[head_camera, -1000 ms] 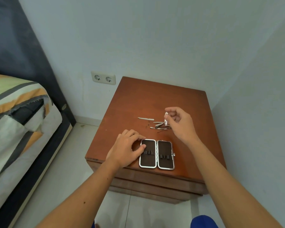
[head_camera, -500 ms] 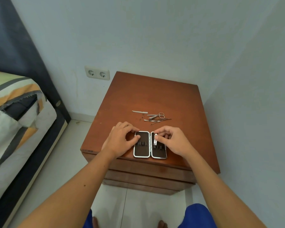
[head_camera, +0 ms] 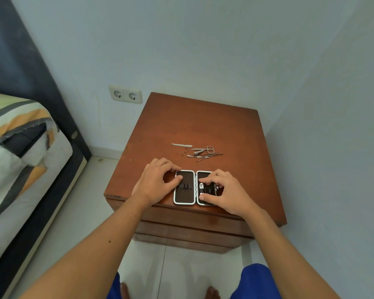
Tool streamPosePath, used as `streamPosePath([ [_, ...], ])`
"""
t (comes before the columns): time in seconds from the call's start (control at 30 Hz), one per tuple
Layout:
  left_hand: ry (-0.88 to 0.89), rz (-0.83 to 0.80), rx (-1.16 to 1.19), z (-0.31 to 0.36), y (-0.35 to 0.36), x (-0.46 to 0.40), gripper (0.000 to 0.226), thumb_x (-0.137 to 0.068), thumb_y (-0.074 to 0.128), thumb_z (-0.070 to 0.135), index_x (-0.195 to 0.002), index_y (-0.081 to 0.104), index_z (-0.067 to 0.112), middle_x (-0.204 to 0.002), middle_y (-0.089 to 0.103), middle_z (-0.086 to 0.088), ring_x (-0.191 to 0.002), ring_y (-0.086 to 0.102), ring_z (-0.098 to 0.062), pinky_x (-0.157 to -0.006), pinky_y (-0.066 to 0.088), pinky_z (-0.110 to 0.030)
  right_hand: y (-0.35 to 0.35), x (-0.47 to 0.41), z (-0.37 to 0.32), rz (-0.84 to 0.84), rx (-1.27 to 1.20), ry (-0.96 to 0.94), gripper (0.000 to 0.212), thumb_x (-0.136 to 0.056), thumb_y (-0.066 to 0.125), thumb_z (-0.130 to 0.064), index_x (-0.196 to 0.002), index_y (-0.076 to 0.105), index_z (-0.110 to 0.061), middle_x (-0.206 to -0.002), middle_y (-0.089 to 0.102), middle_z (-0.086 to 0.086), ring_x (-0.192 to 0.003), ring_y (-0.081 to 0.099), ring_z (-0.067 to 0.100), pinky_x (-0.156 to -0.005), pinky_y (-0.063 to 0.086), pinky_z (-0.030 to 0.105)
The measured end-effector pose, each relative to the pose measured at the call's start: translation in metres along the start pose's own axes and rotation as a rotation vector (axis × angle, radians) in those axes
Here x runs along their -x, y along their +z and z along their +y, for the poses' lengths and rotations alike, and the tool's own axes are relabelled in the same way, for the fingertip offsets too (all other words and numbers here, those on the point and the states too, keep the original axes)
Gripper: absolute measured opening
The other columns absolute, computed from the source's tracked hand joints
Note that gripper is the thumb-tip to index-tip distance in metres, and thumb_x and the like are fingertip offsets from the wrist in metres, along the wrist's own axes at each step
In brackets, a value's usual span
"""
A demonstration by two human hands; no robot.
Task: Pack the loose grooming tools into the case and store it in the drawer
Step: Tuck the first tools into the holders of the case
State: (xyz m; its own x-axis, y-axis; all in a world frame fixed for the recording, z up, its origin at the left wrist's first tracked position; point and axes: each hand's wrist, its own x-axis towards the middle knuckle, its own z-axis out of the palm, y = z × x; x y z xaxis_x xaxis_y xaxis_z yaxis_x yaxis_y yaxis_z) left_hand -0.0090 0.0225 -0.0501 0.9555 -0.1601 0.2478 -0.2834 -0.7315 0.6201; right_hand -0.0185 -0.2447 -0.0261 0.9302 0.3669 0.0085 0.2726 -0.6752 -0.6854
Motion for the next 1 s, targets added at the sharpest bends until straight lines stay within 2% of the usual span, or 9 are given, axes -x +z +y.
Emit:
streamPosePath([
  [0.2, 0.005, 0.001, 0.006, 0.000, 0.000, 0.000, 0.022, -0.097, 0.074, 0.039, -0.118, 0.075, 0.033, -0.113, 0.064, 0.020, -0.105, 0.050, -0.004, -0.099, 0.046, -0.033, -0.004, -0.001, -0.005, -0.031, 0.056, -0.022, 0.054, -0.077, 0.085, -0.047, -0.128, 0.069, -0.042, -0.101, 0.061, -0.017, -0.099, 0.050, 0.007, -0.085, 0.042, 0.020],
  [0.3, 0.002, -0.002, 0.000, 0.001, 0.000, 0.000, 0.023, -0.097, 0.074, 0.039, -0.119, 0.075, 0.033, -0.113, 0.063, 0.021, -0.105, 0.050, -0.004, -0.099, 0.047, -0.033, -0.006, -0.005, -0.010, -0.048, 0.067, -0.025, 0.045, -0.081, 0.083, -0.052, -0.123, 0.071, -0.041, -0.096, 0.064, -0.015, -0.098, 0.048, 0.006, -0.081, 0.041, 0.021],
  [0.43, 0.009, 0.006, 0.002, 0.001, 0.000, 0.000, 0.022, -0.096, 0.075, 0.037, -0.118, 0.076, 0.032, -0.112, 0.064, 0.019, -0.104, 0.051, -0.006, -0.098, 0.048, -0.036, -0.007, -0.006, -0.008, -0.055, 0.050, -0.013, 0.035, -0.081, 0.086, -0.041, -0.114, 0.075, -0.037, -0.093, 0.069, -0.015, -0.099, 0.050, 0.008, -0.081, 0.042, 0.022],
  [0.53, 0.018, 0.022, 0.004, 0.000, 0.001, 0.000, 0.022, -0.095, 0.077, 0.036, -0.116, 0.077, 0.030, -0.111, 0.066, 0.017, -0.103, 0.053, -0.010, -0.096, 0.050, -0.041, -0.009, -0.007, -0.008, -0.063, 0.029, -0.004, 0.036, -0.079, 0.089, -0.035, -0.113, 0.076, -0.035, -0.090, 0.071, -0.016, -0.098, 0.051, 0.006, -0.080, 0.042, 0.017],
  [0.63, 0.013, 0.016, 0.002, 0.001, 0.000, 0.000, 0.022, -0.096, 0.076, 0.037, -0.118, 0.077, 0.030, -0.111, 0.065, 0.018, -0.103, 0.051, -0.007, -0.097, 0.049, -0.038, -0.010, -0.009, -0.009, -0.082, 0.018, 0.004, 0.035, -0.078, 0.089, -0.031, -0.110, 0.075, -0.033, -0.090, 0.072, -0.014, -0.099, 0.052, 0.007, -0.078, 0.039, 0.012],
  [0.8, 0.011, 0.011, -0.001, 0.002, 0.000, 0.001, 0.022, -0.096, 0.075, 0.038, -0.118, 0.076, 0.031, -0.111, 0.064, 0.020, -0.104, 0.052, -0.006, -0.098, 0.048, -0.036, -0.012, -0.011, -0.009, -0.105, -0.003, 0.011, 0.033, -0.077, 0.088, -0.028, -0.106, 0.074, -0.035, -0.091, 0.073, -0.013, -0.099, 0.051, 0.008, -0.078, 0.038, 0.010],
  [1.0, 0.002, 0.010, -0.006, 0.003, -0.001, 0.000, 0.023, -0.097, 0.075, 0.038, -0.118, 0.076, 0.031, -0.112, 0.064, 0.020, -0.104, 0.051, -0.006, -0.098, 0.049, -0.037, -0.014, -0.014, -0.012, -0.140, 0.006, 0.017, 0.033, -0.077, 0.087, -0.029, -0.106, 0.075, -0.037, -0.091, 0.075, -0.016, -0.099, 0.052, 0.006, -0.080, 0.041, 0.014],
])
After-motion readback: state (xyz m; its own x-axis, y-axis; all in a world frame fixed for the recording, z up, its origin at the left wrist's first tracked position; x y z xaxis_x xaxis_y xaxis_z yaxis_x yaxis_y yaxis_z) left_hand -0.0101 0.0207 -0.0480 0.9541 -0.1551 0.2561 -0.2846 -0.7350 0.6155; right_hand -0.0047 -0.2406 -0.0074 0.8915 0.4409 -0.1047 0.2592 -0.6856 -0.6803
